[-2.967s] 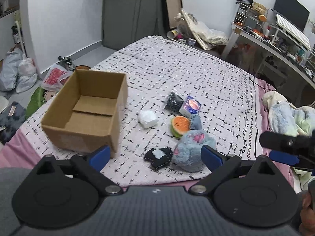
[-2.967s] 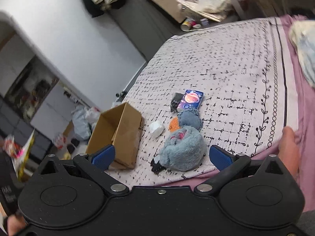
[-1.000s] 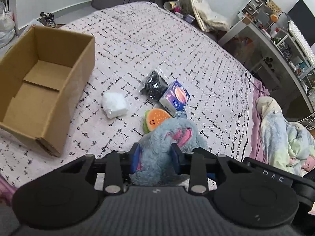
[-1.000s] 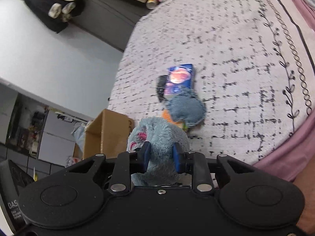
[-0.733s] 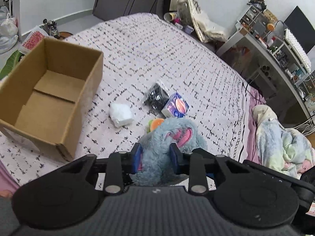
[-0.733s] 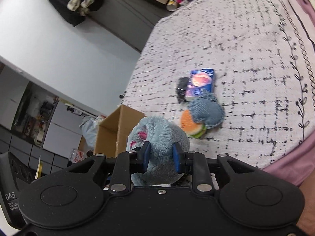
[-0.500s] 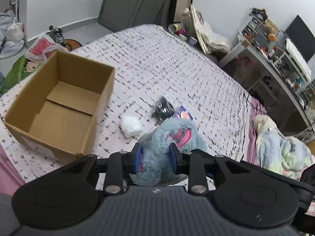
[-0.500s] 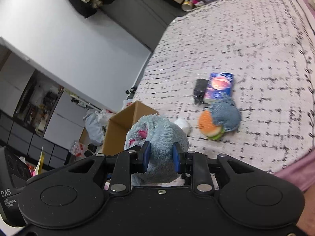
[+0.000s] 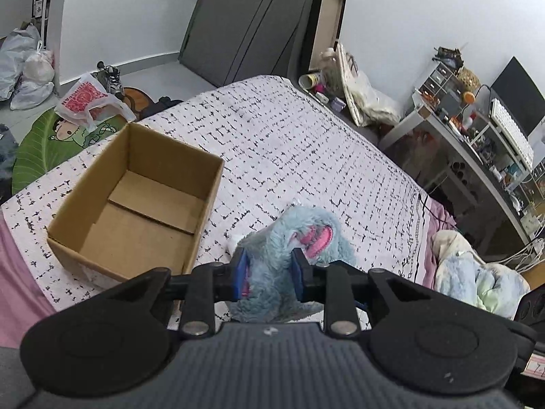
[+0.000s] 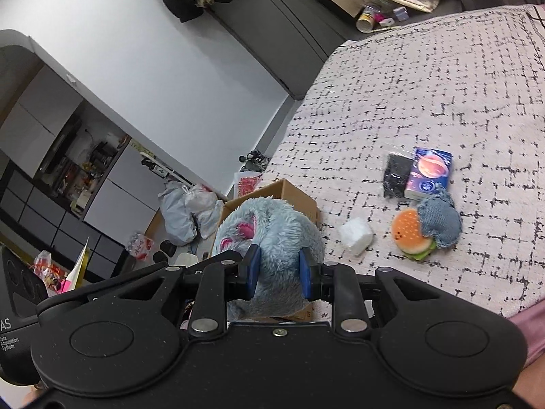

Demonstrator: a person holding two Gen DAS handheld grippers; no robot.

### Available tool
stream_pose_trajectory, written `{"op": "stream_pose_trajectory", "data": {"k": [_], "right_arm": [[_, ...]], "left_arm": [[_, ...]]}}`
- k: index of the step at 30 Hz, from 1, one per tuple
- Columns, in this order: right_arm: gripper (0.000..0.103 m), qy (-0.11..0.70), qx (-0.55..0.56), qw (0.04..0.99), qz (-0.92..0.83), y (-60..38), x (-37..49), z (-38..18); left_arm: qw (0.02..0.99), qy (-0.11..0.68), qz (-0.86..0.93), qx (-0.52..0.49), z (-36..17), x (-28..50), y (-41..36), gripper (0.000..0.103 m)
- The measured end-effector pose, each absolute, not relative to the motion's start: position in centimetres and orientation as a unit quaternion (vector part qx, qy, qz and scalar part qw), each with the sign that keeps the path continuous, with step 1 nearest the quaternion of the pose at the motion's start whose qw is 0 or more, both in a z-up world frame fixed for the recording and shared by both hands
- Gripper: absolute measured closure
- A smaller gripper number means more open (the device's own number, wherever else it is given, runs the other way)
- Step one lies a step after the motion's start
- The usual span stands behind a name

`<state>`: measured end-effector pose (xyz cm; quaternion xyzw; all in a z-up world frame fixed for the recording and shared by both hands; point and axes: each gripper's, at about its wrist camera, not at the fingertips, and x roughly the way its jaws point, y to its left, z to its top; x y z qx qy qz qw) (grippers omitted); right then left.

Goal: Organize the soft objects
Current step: 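Lift the grey-blue plush with the right tool and carry it over the box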

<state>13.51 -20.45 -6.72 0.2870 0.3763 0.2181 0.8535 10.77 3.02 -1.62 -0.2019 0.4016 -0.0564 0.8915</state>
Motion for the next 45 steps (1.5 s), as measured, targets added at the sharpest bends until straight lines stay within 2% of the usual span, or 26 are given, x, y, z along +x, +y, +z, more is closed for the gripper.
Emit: {"op": "stream_pose_trajectory", "data": {"k": [23,34,45], "right_arm": [[0.078,0.382,0.277,0.852,0.229,-12.3,16.2,-5.5],[0.078,0.419,0.273,0.835,0.229,-7.6,18.4,-8.8],[0.075,0.452,0.270,0.823,0.210,-5.3,20.1,-12.1]], "left_arm": [[0.889,0.381,-0.022,-0.253,-1.1,12.1,11.1,0.077],[0.869,0.414,-0.001,-0.270,-4.4,14.3,16.1,0.077],[0.851,0.458,0.016,-0.257,-7.8,16.2,17.6,0.077]]}}
